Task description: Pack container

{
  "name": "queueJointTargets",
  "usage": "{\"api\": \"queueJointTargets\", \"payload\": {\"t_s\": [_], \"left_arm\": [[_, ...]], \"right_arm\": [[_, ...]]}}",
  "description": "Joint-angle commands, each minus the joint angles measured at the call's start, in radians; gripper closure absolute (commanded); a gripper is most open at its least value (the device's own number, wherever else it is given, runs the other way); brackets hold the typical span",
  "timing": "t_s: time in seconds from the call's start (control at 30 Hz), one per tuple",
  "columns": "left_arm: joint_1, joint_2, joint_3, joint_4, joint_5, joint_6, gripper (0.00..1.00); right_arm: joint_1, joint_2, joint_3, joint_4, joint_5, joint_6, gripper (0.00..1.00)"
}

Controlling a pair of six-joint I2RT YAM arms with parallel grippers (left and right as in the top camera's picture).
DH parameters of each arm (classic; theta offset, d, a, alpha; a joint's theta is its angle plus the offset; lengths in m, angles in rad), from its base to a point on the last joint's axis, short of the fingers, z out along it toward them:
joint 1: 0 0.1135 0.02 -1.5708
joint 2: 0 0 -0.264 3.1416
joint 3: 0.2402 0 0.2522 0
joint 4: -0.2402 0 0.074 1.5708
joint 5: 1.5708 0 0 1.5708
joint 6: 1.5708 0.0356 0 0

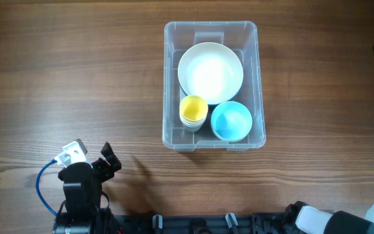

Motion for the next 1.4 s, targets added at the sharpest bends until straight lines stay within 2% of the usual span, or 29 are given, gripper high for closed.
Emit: {"api": "queueJointTargets", "payload": {"t_s": [0.0,0.3,0.5,0.57,0.63,0.73,0.87,0.9,1.07,1.23,1.37], "left_arm": [[0.005,-0.01,-0.008,0.0,0.009,-0.002,0.0],[0.005,-0.01,-0.008,0.0,0.009,-0.002,0.0],[0.005,-0.01,-0.008,0.0,0.009,-0.002,0.0],[0.005,-0.01,-0.008,0.0,0.009,-0.002,0.0],[0.005,-0.01,-0.008,0.0,0.009,-0.002,0.0],[0.005,-0.01,-0.008,0.0,0.009,-0.002,0.0],[0.005,-0.01,-0.008,0.0,0.009,-0.002,0.0],[0.005,-0.01,-0.008,0.0,0.009,-0.002,0.0],[0.005,-0.01,-0.008,0.0,0.009,-0.002,0.0],[0.005,-0.01,-0.008,0.0,0.009,-0.002,0.0],[0.005,-0.01,-0.008,0.0,0.009,-0.002,0.0]], "right_arm": [[0.0,0.003,0.003,0.0,-0.005,0.007,0.0],[0.045,-0.049,0.002,0.0,-0.005,0.007,0.0],[0.252,-0.225,0.001,-0.005,0.006,0.002,0.0],[0.305,-0.282,-0.022,-0.012,0.099,0.004,0.0],[0.334,-0.346,-0.107,0.008,0.156,0.007,0.0],[0.344,-0.483,-0.365,0.248,0.156,-0.011,0.0],[0.344,-0.708,-0.785,0.573,-0.04,-0.324,0.0],[0.344,-0.759,-0.861,0.609,-0.071,-0.361,0.0],[0.344,-1.001,-1.135,0.658,-0.133,-0.393,0.0],[0.344,-1.16,-1.258,0.654,-0.171,-0.48,0.0],[0.344,-1.22,-1.341,0.66,-0.243,-0.457,0.0]]}}
